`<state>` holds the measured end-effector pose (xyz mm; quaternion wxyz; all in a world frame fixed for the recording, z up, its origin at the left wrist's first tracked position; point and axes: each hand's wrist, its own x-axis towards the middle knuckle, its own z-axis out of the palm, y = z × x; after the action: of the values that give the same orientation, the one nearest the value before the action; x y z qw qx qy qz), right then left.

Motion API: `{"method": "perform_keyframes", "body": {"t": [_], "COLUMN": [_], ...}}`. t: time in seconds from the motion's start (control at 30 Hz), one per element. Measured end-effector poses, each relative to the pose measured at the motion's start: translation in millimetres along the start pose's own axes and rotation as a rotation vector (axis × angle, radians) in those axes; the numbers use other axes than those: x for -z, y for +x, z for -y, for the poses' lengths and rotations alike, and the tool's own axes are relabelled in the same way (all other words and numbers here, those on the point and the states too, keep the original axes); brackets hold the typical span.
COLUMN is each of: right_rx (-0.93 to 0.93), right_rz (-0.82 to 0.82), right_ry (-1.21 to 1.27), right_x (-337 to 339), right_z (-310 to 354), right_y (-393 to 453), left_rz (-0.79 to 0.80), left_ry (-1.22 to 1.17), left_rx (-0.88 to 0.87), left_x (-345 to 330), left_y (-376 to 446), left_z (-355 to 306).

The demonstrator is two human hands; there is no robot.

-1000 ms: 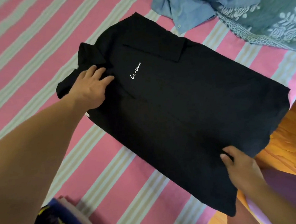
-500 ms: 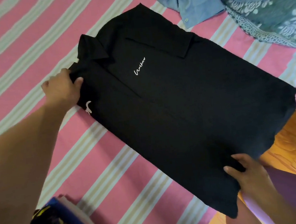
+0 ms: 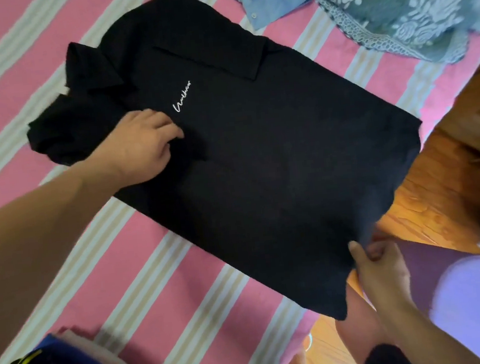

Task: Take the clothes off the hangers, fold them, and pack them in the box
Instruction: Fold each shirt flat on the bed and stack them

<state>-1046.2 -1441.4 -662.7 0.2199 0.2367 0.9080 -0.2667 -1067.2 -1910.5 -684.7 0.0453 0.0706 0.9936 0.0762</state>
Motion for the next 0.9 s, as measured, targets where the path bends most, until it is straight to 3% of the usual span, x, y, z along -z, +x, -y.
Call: {"method": "perform_keyframes", "body": {"t": [0.1, 0.33, 0.53, 0.6, 0.7, 0.77, 0.9], "right_rx": [-0.186, -0.414, -0.369, -0.284, -0.028, 0.07, 0.044], "right_rz": [0.183, 0.281, 0.211, 0.17, 0.228, 0.174, 0.012], "right_ry": [0.167, 0.521, 0.85, 0.781, 0.369, 0.204, 0.35], "right_x": [-11.3, -15.6, -6.3, -2.4, 0.3, 2.6, 15.0], "right_z": [-7.5, -23.3, -14.4, -15.1, -11.4, -9.3, 3.3], "right_y": [-14.6, -11.8, -11.8, -9.5, -6.3, -2.3, -12.0], "left_rz": [0.103, 0.189, 0.207, 0.179, 0.152, 0.16, 0.139], "left_ry": [-0.007, 0.161, 0.327, 0.336, 0.34, 0.357, 0.344], "left_rx": [0.074, 0.225, 0.275, 0.25, 0.186, 0.176, 0.209], "left_x": [-16.5, -14.0, 3.2, 6.6, 9.1, 12.3, 23.8], "left_y": [-0.5, -8.4, -7.8, -7.3, -8.5, -12.6, -30.2], "left_z": [-13.6, 15.6, 48.4, 53.1, 60.6, 64.7, 65.6]}}
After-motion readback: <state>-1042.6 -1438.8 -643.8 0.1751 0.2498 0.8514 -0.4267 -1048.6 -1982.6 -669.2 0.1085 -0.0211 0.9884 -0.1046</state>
